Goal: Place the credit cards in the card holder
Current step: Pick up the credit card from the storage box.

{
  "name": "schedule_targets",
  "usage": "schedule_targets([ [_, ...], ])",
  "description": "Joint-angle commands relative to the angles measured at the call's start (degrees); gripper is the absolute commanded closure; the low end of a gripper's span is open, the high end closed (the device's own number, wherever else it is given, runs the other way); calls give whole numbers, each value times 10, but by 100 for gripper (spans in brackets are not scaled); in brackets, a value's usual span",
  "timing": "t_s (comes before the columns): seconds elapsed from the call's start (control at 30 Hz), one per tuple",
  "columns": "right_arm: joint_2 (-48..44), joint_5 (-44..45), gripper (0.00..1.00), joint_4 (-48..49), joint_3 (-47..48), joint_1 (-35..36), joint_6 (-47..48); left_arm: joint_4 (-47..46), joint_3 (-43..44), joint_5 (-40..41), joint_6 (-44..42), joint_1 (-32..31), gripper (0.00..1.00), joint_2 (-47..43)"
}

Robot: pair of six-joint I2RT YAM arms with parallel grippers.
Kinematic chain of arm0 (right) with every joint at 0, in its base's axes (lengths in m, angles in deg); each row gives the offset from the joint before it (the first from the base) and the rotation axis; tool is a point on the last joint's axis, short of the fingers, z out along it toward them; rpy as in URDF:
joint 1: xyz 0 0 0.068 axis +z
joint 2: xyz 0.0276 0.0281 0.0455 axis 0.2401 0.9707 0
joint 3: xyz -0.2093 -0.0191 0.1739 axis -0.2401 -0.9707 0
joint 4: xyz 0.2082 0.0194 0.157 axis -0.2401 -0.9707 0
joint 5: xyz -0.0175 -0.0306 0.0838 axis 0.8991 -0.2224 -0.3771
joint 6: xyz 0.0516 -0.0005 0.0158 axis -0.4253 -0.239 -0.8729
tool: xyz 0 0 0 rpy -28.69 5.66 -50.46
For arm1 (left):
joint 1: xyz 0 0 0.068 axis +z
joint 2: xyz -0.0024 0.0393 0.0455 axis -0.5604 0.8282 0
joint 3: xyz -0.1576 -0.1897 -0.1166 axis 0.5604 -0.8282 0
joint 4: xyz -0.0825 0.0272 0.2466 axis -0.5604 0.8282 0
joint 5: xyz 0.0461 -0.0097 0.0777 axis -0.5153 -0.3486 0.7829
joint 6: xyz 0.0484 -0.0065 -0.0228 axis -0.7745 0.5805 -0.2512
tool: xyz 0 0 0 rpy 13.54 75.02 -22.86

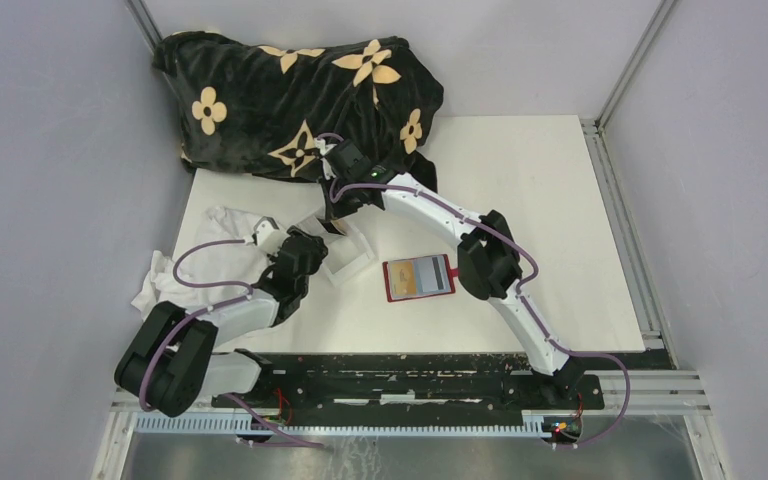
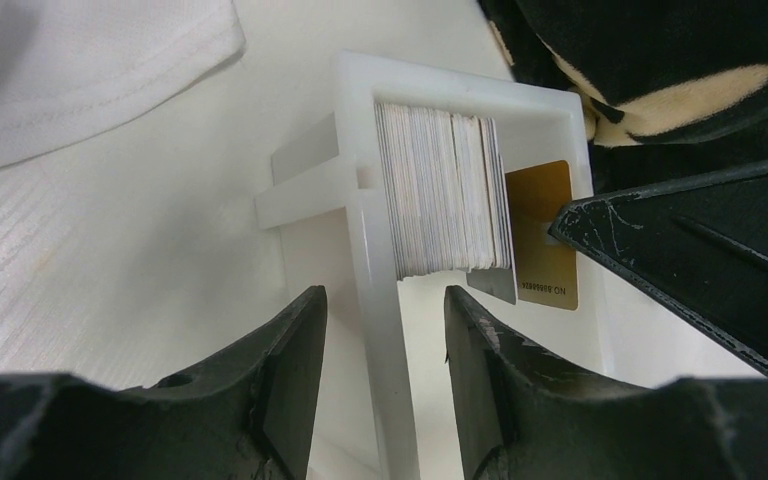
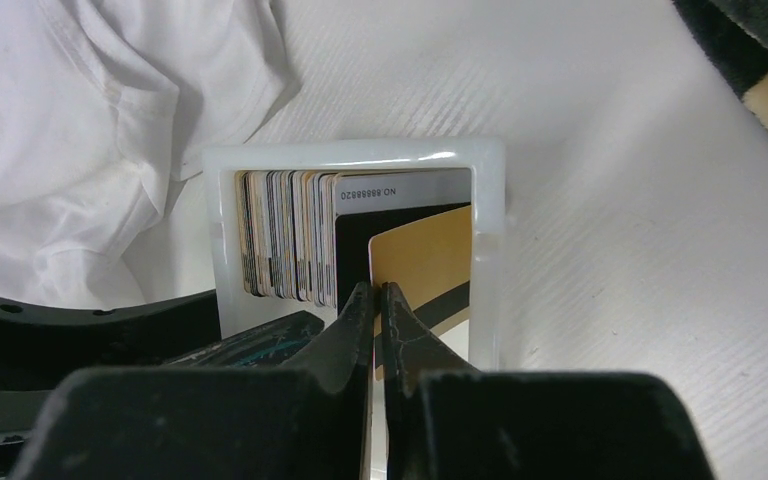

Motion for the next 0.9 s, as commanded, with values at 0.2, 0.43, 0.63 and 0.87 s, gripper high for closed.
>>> schedule_targets([
  [0.2,-80,40,99,3,-20,5,27,33,32,-2,-55,2,44,-67],
  [0.43,-109,66,99,-2,-43,8,48,52,41,-9,-71,2,43,-97],
  [0.63,-167,74,99,20,-108,9,55,58,48,-21,-81,2,43,-125],
  [0.87,-280,52,99,56,-242,11,51,25,40,-84,-99,2,42,-160],
])
